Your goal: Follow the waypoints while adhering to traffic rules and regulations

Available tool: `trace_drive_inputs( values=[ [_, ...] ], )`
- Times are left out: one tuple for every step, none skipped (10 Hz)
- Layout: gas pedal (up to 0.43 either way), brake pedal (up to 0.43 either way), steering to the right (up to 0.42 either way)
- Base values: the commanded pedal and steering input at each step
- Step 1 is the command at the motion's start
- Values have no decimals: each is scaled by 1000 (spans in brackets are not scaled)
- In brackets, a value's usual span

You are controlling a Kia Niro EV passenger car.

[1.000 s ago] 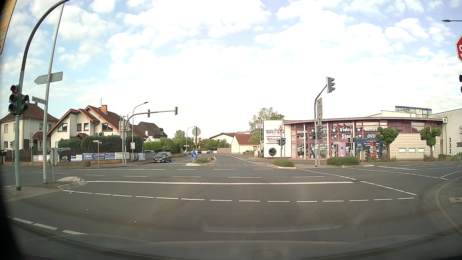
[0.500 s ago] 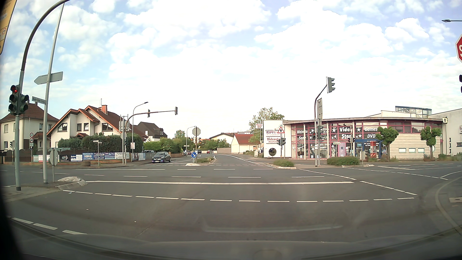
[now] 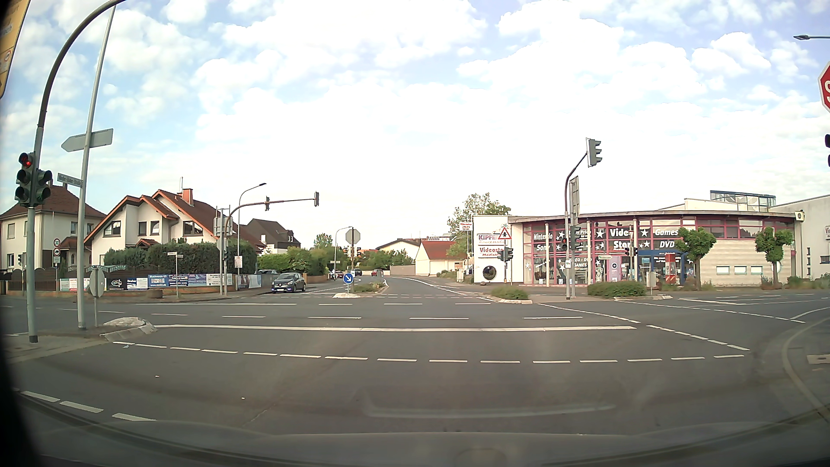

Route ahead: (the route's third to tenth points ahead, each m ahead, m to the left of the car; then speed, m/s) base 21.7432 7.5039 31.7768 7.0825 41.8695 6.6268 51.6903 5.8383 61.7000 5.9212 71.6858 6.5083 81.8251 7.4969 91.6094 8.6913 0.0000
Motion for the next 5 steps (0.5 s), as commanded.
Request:
trace_drive_inputs(
  values=[
    [0, 268, 0],
    [0, 268, 0],
    [0, 268, 0],
    [0, 268, 0],
    [0, 268, 0]
  ],
)
